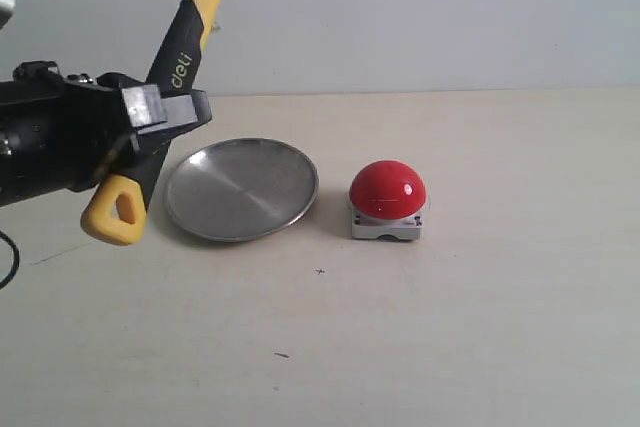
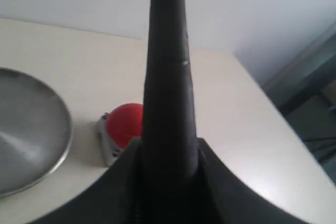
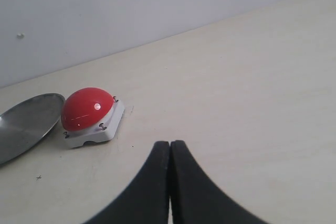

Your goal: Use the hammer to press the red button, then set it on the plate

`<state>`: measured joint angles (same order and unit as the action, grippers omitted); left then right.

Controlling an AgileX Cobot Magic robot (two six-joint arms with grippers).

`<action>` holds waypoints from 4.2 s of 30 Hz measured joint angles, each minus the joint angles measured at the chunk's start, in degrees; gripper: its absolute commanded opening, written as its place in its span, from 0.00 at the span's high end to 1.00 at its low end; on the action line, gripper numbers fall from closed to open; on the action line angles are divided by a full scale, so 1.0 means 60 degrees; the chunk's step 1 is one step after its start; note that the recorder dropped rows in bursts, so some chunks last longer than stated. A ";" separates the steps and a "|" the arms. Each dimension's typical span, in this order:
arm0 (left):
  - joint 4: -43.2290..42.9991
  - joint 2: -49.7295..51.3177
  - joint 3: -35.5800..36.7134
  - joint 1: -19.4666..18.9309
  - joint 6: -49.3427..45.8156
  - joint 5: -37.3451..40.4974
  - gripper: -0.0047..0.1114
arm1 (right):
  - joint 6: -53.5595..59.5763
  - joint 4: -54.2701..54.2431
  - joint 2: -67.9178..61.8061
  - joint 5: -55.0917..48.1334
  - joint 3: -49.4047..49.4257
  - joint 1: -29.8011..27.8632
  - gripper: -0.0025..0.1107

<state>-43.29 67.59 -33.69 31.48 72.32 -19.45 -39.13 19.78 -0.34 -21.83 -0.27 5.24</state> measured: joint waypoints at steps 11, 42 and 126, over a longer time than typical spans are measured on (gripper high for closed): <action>-0.2994 0.2308 0.0314 -0.3508 0.2953 -0.5630 0.96 | 0.0000 0.0000 0.0000 0.0000 0.0000 0.0000 0.98; -0.3710 0.8475 -0.3174 -0.3213 0.2537 -0.4481 0.96 | 0.0000 0.0000 0.0000 0.0000 0.0000 0.0000 0.98; -0.2815 0.0971 -0.0049 -0.3814 -0.1211 -0.1654 0.96 | 0.0000 0.0000 0.0000 0.0000 0.0000 0.0000 0.98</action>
<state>-60.18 73.41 -33.99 8.60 65.05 -29.37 -39.13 19.78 -0.34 -21.83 -0.27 5.24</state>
